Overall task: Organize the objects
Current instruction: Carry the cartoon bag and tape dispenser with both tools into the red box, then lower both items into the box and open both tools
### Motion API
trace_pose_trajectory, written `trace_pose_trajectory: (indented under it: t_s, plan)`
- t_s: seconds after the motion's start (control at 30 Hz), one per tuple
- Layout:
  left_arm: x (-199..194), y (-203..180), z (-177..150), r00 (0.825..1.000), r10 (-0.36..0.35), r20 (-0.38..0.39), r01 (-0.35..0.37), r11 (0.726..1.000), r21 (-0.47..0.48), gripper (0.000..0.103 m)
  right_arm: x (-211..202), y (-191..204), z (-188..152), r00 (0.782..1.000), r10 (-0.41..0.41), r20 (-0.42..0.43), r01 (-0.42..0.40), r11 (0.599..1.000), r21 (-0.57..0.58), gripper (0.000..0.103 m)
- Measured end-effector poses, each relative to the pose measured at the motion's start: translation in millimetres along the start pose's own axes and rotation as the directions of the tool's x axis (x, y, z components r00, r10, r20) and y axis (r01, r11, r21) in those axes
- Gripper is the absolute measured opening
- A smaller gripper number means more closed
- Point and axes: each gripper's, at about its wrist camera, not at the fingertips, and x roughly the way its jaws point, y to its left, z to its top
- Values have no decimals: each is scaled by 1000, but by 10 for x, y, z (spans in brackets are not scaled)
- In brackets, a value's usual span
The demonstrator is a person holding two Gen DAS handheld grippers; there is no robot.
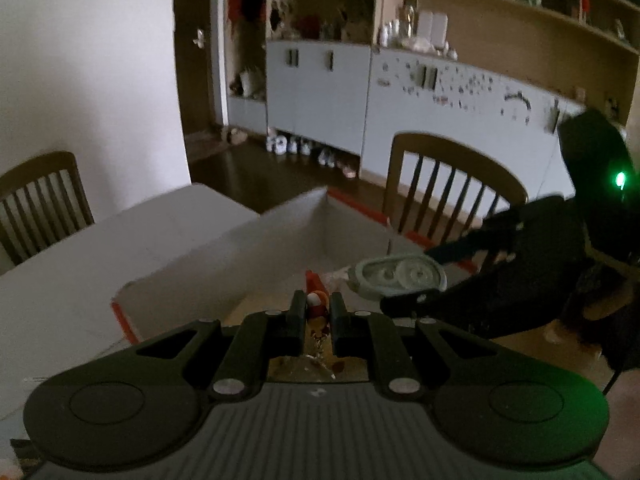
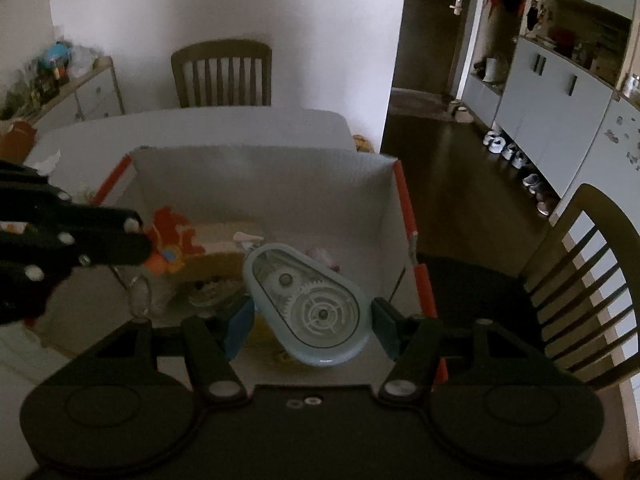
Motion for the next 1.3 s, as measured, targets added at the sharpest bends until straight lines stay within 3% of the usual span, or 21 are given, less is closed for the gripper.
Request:
trace_pose_trajectory:
  t_s: [0.4,0.8,0.93,1.2,1.3]
  plan:
    - [539,-61,-118,985,-1,-171,9,999,46,11,283,89,-58,997,13,-73,-19,996,-82,63]
    - [792,113,-285,948,1,-317,-12,999,-32,11,445,75,-41,992,31,-123,-41,996,-81,64]
    - [805,174,-323,939,-1,-343,-22,998,-66,11,438,64,-42,992,35,-124,-45,995,-86,64]
    - [769,247,-350,938,4,-347,-34,996,-82,11,415,58,-45,991,40,-124,-50,996,-80,65]
    - [750,249,-357,939,12,-344,-43,996,-83,11,377,62,-43,993,43,-114,-52,996,-76,70]
